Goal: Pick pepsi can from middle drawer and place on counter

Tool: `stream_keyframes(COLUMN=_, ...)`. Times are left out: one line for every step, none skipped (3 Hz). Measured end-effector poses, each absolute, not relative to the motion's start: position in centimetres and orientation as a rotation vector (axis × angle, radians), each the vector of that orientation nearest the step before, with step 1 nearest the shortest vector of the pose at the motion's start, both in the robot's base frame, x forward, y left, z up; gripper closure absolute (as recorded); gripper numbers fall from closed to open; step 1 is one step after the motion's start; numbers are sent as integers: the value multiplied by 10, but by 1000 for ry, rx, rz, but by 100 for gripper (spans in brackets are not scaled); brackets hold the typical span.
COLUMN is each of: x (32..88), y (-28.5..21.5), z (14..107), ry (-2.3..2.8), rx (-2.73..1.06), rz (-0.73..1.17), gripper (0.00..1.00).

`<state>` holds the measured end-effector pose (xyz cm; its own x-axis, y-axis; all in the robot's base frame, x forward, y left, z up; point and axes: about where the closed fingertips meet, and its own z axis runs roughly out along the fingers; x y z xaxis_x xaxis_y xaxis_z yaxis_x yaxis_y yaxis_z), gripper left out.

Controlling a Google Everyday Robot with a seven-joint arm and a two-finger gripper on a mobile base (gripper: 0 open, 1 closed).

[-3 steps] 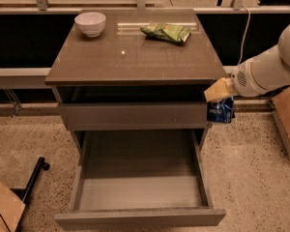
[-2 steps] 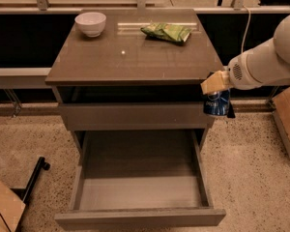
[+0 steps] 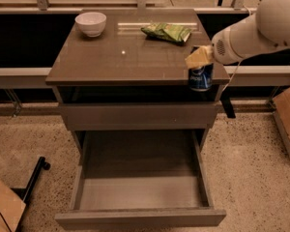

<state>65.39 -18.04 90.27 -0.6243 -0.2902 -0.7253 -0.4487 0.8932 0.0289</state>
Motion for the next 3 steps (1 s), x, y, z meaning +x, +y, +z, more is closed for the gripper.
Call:
stream_keyframes(x=696, y=-145, z=907, ry=2216, rx=-590, rz=310, gripper=100)
stream_keyframes(x=723, y=-124, z=908, ry=2157, rx=-597, rz=356, gripper=100)
stream_keyframes(x=745, y=-108, z=927, ry=2069, rx=-601, rz=385, gripper=100)
